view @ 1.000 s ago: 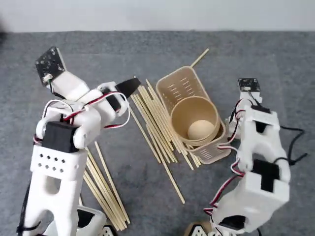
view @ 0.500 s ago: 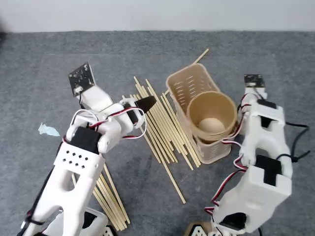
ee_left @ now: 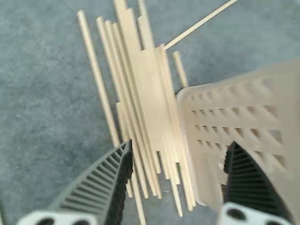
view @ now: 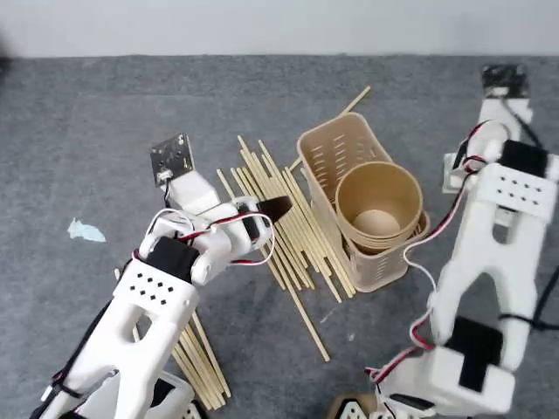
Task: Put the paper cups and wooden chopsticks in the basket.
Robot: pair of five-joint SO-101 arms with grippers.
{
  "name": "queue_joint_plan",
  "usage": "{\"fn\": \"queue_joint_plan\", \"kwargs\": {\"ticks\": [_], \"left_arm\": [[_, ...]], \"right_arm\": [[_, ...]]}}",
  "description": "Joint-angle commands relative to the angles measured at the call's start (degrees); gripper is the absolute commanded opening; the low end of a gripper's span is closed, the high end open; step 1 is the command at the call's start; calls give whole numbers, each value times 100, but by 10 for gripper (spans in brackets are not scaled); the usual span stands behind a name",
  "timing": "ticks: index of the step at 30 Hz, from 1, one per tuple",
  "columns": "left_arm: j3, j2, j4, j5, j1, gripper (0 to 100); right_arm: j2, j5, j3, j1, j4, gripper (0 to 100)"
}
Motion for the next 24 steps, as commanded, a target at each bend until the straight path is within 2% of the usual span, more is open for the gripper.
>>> {"fn": "queue_joint_plan", "kwargs": {"ticks": [1,7,12,19,24], "left_arm": [[31,-193,-149,-26,-220,302],[75,-193,-149,-18,-413,302],[338,-229,-352,-18,-422,302],[1033,-237,-1486,-18,-668,302],[1130,-237,-1758,-18,-958,302]], "right_arm": [[-892,26,-624,48,435,11],[-1921,18,-1073,-207,708,23],[-2281,-334,-1292,-804,840,123],[-1692,-501,-1459,-1895,840,132],[-1095,-510,-1749,-2334,840,133]]}}
